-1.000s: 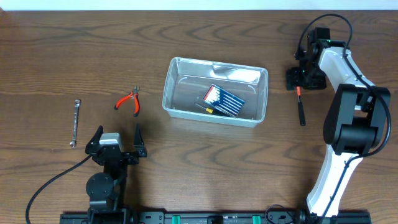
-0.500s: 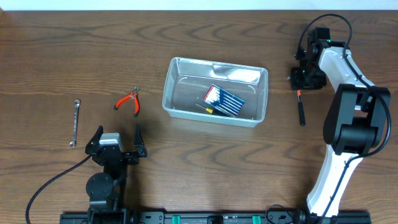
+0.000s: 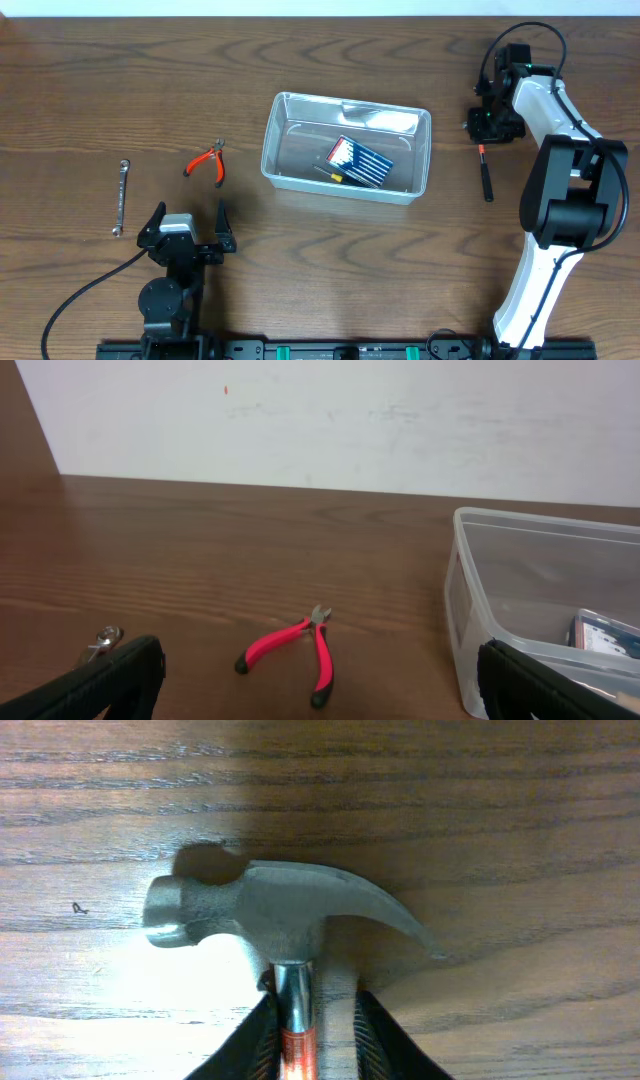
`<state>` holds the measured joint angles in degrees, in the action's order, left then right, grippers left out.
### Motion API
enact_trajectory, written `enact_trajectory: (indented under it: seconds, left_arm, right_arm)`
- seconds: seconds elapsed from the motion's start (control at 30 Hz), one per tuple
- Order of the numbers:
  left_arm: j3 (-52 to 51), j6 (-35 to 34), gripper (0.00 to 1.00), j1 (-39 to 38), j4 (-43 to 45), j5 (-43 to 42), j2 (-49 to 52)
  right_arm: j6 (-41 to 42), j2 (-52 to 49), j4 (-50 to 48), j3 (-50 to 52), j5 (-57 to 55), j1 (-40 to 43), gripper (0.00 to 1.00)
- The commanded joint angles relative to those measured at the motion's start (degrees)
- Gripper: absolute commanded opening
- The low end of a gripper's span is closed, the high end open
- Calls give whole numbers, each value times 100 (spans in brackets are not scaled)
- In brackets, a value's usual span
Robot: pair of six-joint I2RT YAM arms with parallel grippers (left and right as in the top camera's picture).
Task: Pack container
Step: 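Close the right gripper on the hammer handle, then lift the hammer and carry it left over the container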
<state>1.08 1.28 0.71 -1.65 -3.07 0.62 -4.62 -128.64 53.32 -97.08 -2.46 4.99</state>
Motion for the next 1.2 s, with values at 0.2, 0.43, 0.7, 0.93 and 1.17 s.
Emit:
enact_trajectory:
  seconds: [0.2,0.43,0.7,0.93,1.17]
  left_arm:
    - [-85,-33,98,20,-219,-37,-28]
    - [-85,-33,98,20,-219,-37,-28]
    - [-85,-33,98,20,-219,-37,-28]
    - [-85,-33,98,20,-219,-37,-28]
    - [-85,-33,98,20,-219,-35,-28]
  right_arm:
    - [-13,-236,-17,55,-157,-22,17]
    - [-15,-236,-22,26,-160,-26,10]
    - [-13,-234,13,-122,-157,-42,3]
    - [-15,-229,297,-579,-160,-107,1]
    - [-17,-229,1176,-1753,-31,-142,1]
